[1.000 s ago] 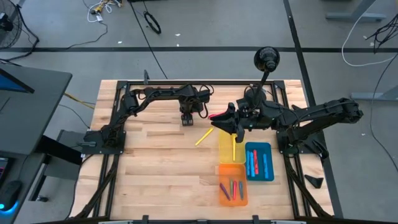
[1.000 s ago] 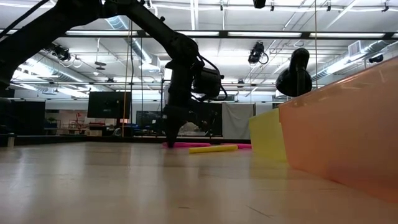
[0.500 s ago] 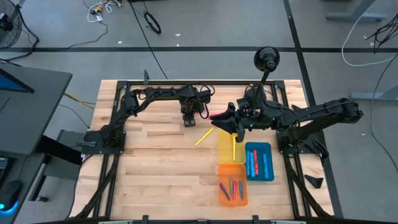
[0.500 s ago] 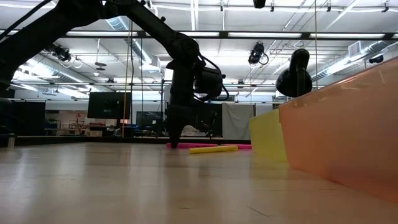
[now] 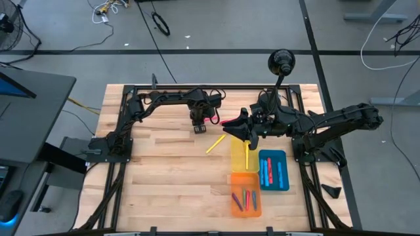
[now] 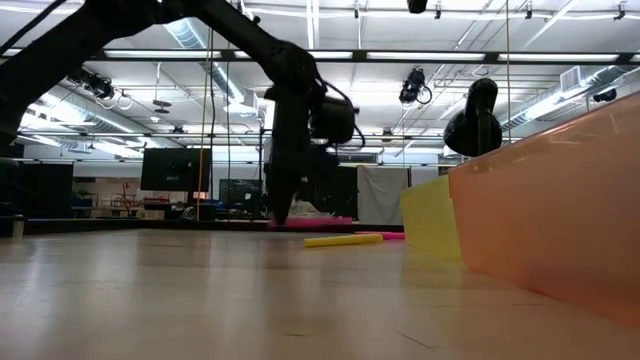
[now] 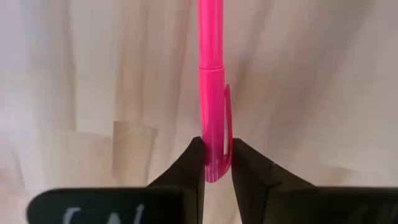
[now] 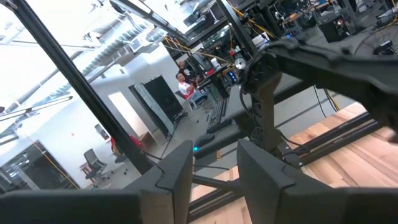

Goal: Pick & Place Markers
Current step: Put the left pink pen into the yellow bin

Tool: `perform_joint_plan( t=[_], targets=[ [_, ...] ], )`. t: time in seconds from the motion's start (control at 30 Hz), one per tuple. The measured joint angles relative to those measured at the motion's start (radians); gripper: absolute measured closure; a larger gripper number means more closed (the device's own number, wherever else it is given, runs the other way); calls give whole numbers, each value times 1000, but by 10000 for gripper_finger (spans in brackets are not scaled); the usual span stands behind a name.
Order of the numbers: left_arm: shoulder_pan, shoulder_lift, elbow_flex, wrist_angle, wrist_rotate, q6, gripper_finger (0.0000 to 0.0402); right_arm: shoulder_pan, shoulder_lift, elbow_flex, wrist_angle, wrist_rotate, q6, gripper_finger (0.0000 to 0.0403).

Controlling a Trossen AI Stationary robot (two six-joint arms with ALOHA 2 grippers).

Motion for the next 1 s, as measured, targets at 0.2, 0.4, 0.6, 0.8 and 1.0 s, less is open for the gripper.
perform_joint_plan(
  t=[0.2,0.4,0.6,0.8,1.0],
  targets=[
    [15,-50,1,-50,54,-36,343,0,0,0,0,-5,0,277],
    [16,-98,3,-122,106,-43,344,0,0,0,9,-106,17,277],
    [16,-192,3,-156,158,-49,344,1,0,0,7,-322,106,277],
    [7,-330,4,-173,229,-70,344,1,0,0,-27,-392,173,277],
    [-14,-487,4,-170,286,-128,344,1,0,0,-87,-327,173,277]
  ],
)
